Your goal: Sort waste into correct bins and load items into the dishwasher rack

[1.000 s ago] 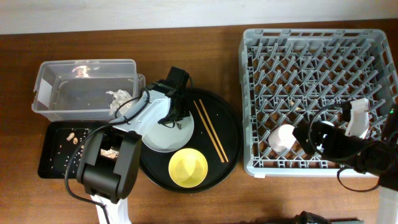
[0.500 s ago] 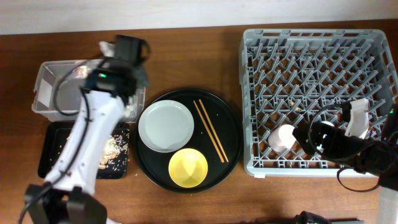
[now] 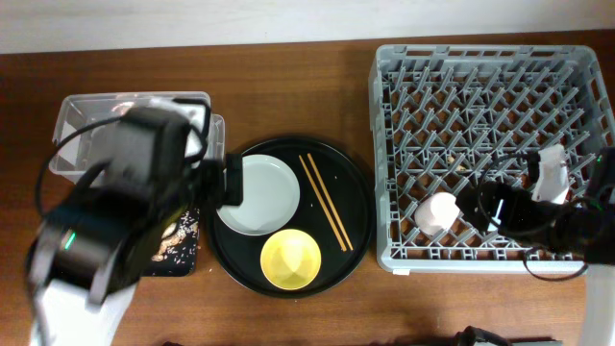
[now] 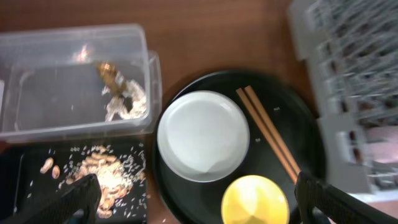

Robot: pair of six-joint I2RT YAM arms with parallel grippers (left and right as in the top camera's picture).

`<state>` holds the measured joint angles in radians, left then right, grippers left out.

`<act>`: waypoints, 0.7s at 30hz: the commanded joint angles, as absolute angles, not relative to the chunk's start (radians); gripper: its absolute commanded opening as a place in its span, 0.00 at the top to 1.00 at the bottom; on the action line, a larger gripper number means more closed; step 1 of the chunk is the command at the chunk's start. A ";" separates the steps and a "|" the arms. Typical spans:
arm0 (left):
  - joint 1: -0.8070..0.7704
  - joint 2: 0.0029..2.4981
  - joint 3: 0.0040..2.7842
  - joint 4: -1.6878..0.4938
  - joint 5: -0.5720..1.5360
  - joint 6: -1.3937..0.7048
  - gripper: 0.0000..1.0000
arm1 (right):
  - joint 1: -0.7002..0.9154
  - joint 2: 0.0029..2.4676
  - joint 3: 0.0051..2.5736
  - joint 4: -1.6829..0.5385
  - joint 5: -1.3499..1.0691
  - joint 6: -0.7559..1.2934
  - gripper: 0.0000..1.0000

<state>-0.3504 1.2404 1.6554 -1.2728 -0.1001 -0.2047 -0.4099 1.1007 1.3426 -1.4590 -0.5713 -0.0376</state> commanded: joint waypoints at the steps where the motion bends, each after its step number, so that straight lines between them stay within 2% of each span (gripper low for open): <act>1: -0.385 1.141 1.663 -1.277 -0.067 -0.192 0.01 | -0.412 1.161 1.348 -1.459 -0.560 -0.045 0.01; 4: -0.385 1.063 1.663 -1.287 -0.073 -0.191 0.01 | -0.412 1.235 1.348 -1.459 -0.560 -0.045 0.01; 6: -0.387 1.019 1.662 -1.325 -0.180 -0.186 0.01 | -0.412 1.289 1.348 -1.459 -0.560 -0.045 0.01; 8: -0.379 0.984 1.612 -1.246 -0.230 -0.184 0.01 | -0.412 1.346 1.348 -1.459 -0.560 -0.045 0.01; 9: -0.353 0.938 1.519 -1.107 -0.216 -0.143 0.01 | -0.412 1.375 1.348 -1.459 -0.560 -0.045 0.01; 11: -0.310 0.816 1.277 -0.806 -0.046 0.034 0.00 | -0.412 1.442 1.348 -1.459 -0.560 -0.045 0.02; 14: -0.234 0.595 0.937 -0.538 0.102 0.107 0.01 | -0.412 1.526 1.348 -1.459 -0.560 -0.045 0.02; 21: -0.093 0.090 0.393 -0.391 0.134 0.155 0.01 | -0.412 1.686 1.348 -1.459 -0.560 -0.045 0.01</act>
<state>-0.1223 0.1978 0.5133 -0.4286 0.0799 0.1169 -0.4099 1.6547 1.3426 -1.4570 -0.5648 -0.0380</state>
